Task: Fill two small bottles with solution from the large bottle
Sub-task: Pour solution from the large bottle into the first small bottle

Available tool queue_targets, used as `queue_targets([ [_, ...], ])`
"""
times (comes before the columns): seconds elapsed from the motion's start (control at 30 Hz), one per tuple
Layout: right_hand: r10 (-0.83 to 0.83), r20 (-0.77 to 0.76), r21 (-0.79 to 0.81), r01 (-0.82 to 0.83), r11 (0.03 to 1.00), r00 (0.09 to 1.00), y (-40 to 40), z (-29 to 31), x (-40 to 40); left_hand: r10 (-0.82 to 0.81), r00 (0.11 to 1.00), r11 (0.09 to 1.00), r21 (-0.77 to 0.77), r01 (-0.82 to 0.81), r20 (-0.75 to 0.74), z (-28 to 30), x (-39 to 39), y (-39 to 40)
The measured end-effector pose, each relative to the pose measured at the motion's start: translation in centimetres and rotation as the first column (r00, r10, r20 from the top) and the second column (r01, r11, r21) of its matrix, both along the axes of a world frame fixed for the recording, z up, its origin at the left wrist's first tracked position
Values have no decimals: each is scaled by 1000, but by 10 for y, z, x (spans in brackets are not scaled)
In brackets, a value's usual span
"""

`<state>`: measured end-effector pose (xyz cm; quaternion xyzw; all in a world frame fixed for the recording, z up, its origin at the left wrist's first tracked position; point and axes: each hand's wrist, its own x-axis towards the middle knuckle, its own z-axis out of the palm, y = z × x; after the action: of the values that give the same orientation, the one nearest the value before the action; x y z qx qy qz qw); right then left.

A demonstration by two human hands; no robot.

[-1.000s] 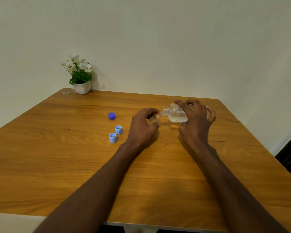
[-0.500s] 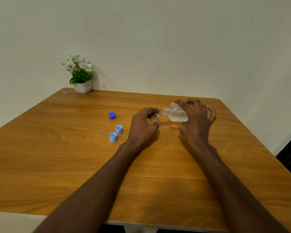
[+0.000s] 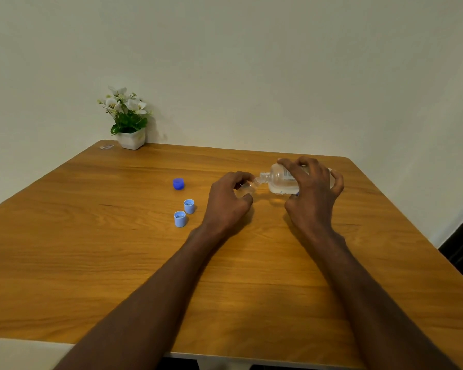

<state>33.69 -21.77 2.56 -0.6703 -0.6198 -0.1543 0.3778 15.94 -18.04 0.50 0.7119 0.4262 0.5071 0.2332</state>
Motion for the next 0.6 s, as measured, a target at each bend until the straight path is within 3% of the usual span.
queue_targets([
  [0.6, 5, -9, 3, -5, 1000, 1000, 0, 0, 0, -4, 1000, 1000, -7, 4, 6, -1, 0, 0],
])
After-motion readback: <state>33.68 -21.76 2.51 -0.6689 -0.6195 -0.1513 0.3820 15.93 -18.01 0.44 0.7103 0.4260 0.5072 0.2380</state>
